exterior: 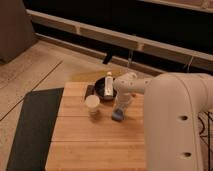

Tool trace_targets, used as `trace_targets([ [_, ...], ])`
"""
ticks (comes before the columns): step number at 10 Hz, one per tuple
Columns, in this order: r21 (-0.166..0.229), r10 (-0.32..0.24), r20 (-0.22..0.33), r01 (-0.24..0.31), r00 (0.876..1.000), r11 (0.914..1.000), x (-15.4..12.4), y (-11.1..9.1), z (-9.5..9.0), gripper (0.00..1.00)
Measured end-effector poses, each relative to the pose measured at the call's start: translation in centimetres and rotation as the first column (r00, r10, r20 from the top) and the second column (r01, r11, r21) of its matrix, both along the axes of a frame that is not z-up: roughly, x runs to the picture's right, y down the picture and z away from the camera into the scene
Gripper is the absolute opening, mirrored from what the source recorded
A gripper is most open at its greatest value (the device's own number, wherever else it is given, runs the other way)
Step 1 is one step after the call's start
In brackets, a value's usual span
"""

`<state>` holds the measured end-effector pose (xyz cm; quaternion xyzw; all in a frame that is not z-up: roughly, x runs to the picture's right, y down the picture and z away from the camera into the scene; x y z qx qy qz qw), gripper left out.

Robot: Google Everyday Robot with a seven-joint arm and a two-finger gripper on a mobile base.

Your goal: Wipe the white sponge on the table

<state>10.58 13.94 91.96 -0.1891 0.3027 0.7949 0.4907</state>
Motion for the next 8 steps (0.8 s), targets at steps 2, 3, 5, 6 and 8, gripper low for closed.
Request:
trace_targets([
  [2,0.018,-0.003,-0.022,0.004,1.000,0.9998,0.6,-1.6,1.7,0.00],
  [3,0.031,-0.006,-0.047,0.007,0.999,0.9995,1.9,-2.5,2.3,0.00],
  [5,0.042,-0.001,-0.089,0.005,0.996,0.9991,4.2,-3.3,2.6,0.00],
  [6,0.040,0.004,-0.120,0.001,0.993,0.9992,5.9,-3.2,2.4,0.00],
  [8,0.033,0.019,-0.177,-0.013,0.984,0.9994,9.0,-2.5,1.5,0.00],
])
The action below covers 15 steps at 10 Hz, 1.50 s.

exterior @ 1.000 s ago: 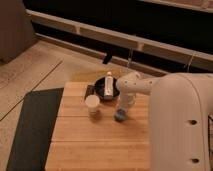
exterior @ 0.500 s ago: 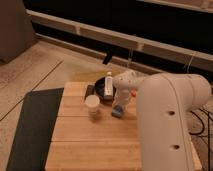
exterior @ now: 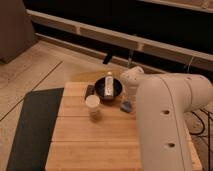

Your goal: Wipe the white sponge on the table

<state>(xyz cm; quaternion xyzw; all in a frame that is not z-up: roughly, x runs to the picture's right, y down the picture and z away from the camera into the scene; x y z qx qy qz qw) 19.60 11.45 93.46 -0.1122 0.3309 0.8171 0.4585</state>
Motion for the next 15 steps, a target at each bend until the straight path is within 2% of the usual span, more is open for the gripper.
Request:
trace_targets([
  [1,-0.009,0.008,-0.024,-0.008,1.000,0.9999,1.4,0.8,-0.8,0.00],
  [3,-0.025,0.000,-0.029,-0.001,1.000,0.9997,1.7,2.0,-1.9,0.00],
  [5,-0.040,-0.023,0.013,0.023,1.000,0.9989,0.1,3.1,-3.3,0.00],
  [8,-0.031,-0.063,0.112,0.067,0.992,0.9973,-4.7,3.2,-4.6,0.00],
  [10,-0.030,-0.073,0.146,0.078,0.987,0.9965,-6.8,3.1,-4.3,0.00],
  [12,-0.037,-0.070,0.168,0.077,0.983,0.9964,-8.8,2.7,-3.1,0.00],
  [15,-0.032,-0.063,0.149,0.068,0.987,0.9972,-8.6,1.3,-0.5,0.00],
])
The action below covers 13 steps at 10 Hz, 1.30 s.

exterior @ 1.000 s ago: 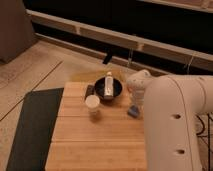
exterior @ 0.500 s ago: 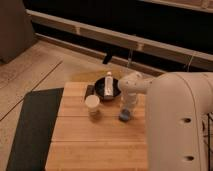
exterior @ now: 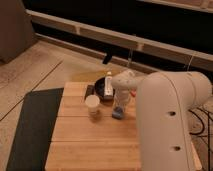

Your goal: Wipe the white sponge on the table

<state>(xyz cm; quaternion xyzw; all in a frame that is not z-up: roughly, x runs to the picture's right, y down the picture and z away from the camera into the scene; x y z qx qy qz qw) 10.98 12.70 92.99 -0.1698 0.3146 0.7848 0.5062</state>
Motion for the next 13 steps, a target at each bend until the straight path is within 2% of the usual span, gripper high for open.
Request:
trace_targets([
  [2,0.015,-0.001,-0.031,0.001,1.000,0.9999,1.6,-1.1,0.8,0.00],
  [4,0.023,0.007,-0.078,-0.005,0.997,0.9997,4.4,-1.5,0.7,0.00],
  [7,0.020,0.040,-0.144,-0.038,0.989,0.9991,8.4,-0.7,-0.5,0.00],
  [9,0.017,0.055,-0.152,-0.053,0.987,0.9984,9.0,0.0,-1.1,0.02],
  [10,0.020,0.057,-0.147,-0.055,0.987,0.9983,8.8,0.0,-1.2,0.08],
  [13,0.030,0.065,-0.097,-0.062,0.993,0.9976,6.8,-0.4,-1.1,0.39],
])
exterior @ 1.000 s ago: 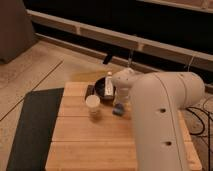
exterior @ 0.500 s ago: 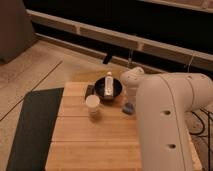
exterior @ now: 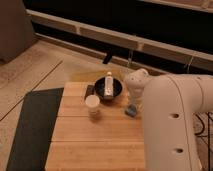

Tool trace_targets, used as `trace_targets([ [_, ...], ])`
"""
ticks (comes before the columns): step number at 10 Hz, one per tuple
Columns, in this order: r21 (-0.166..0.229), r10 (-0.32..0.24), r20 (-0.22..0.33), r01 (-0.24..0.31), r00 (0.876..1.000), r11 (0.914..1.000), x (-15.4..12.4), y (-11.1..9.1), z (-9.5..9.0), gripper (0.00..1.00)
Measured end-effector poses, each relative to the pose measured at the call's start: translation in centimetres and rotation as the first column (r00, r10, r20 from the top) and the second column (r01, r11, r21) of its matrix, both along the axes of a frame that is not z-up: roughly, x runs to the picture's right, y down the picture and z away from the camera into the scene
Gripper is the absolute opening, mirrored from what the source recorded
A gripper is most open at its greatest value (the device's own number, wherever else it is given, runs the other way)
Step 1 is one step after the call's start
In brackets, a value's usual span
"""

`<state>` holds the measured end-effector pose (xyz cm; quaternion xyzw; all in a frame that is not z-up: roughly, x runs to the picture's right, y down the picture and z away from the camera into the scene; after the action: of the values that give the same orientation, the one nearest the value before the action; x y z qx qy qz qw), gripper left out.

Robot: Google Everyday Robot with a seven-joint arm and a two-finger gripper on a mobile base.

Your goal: Wipe the white sponge on the table

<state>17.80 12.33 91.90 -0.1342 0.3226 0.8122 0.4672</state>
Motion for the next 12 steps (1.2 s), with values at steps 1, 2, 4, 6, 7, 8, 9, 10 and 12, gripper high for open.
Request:
trace_targets([
  [1,0.005,0.001,0.015,-0.001,1.000,1.0000,-0.6,-0.1,0.0,0.47],
  [2,0.007,0.002,0.024,-0.002,1.000,1.0000,-0.8,-0.2,-0.1,0.60],
  [4,0.011,0.007,0.025,-0.007,1.000,0.9999,-0.6,-0.4,-0.2,0.77],
  [6,0.016,0.013,0.019,-0.013,1.000,0.9998,0.0,-0.5,-0.4,0.80],
  [7,0.018,0.015,0.018,-0.016,1.000,0.9997,0.1,-0.6,-0.5,0.80],
  [8,0.022,0.019,0.017,-0.020,1.000,0.9996,0.2,-0.8,-0.7,0.80],
  [9,0.025,0.023,0.015,-0.023,1.000,0.9994,0.4,-0.9,-0.8,0.80],
  [10,0.030,0.027,0.015,-0.028,1.000,0.9992,0.6,-1.1,-0.9,0.80],
  [12,0.038,0.038,0.017,-0.038,0.999,0.9985,0.7,-1.4,-1.1,0.80],
])
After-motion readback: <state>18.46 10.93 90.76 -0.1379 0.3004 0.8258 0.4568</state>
